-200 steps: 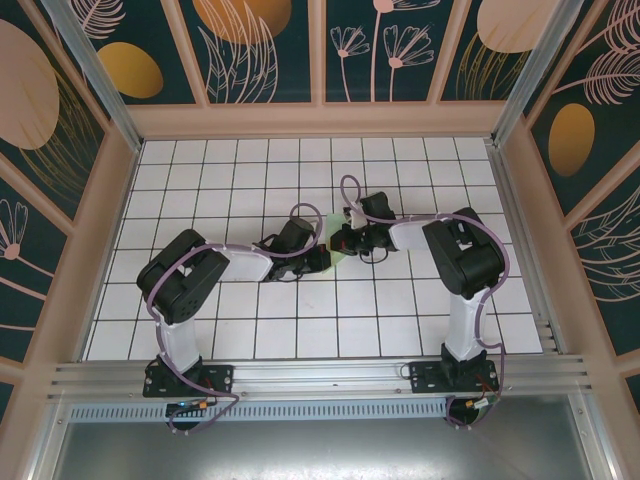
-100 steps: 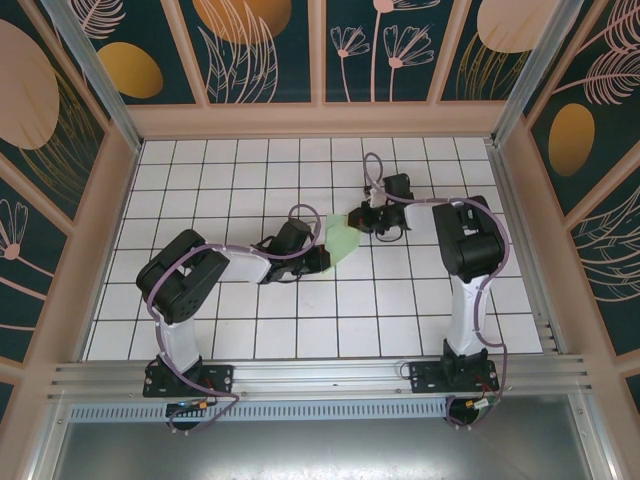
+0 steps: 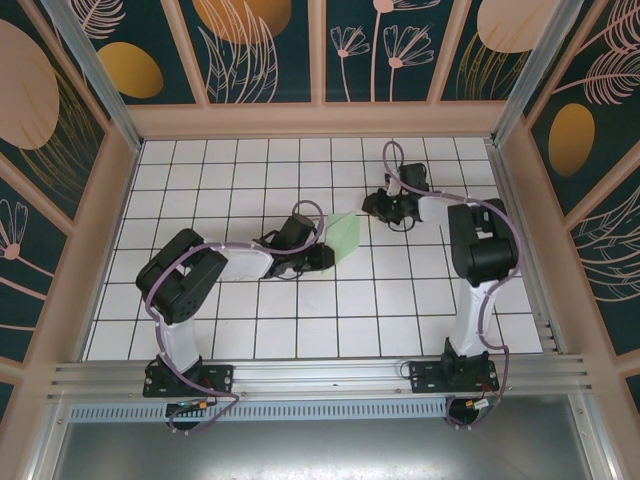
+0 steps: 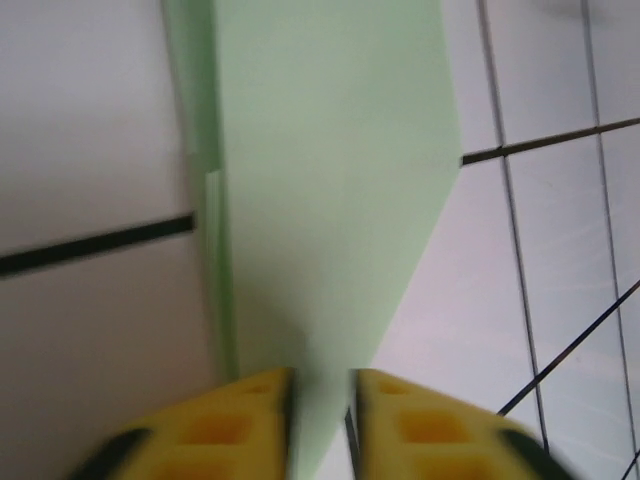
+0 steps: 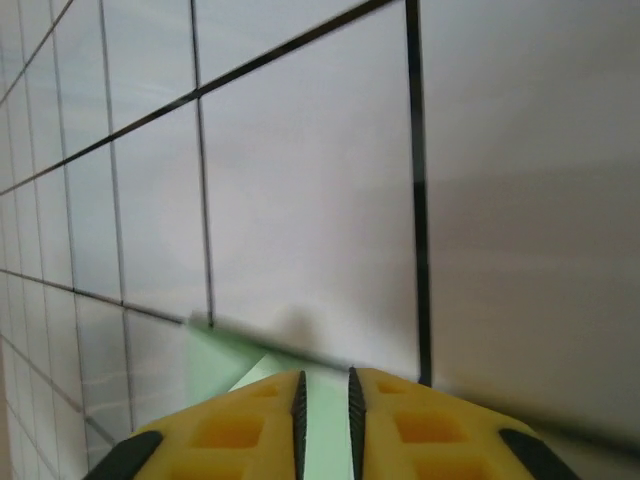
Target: Fold a paper plane with a square sheet of paper (pick it up from the middle)
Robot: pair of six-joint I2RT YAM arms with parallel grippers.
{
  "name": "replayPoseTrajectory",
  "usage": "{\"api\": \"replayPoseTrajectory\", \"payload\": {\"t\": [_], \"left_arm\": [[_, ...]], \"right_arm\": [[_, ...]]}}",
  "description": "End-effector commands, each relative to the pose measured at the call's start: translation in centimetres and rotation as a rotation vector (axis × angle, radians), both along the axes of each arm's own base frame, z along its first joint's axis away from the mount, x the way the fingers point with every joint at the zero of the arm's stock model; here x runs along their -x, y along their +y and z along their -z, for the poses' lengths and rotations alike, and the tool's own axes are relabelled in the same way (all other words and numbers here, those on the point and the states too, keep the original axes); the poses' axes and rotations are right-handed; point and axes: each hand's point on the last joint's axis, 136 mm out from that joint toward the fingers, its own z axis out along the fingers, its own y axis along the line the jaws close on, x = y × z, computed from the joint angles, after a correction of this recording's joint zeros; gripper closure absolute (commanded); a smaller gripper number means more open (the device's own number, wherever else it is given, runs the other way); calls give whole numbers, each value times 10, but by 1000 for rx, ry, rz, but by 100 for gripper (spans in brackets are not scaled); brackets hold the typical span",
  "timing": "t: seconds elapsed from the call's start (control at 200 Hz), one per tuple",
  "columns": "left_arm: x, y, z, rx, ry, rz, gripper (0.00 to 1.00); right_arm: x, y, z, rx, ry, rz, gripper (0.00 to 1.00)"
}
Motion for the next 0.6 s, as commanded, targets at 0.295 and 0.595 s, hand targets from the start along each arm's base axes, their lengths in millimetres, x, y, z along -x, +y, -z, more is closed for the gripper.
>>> {"api": "replayPoseTrajectory", "payload": {"t": [0.295, 0.595], "left_arm": [[-57, 64, -100, -74, -318, -199, 14], [-59, 103, -100, -97, -338, -268, 2]], "right_arm": [[73, 41, -22, -88, 58, 123, 45], [71, 79, -4, -85, 103, 82, 51]]}}
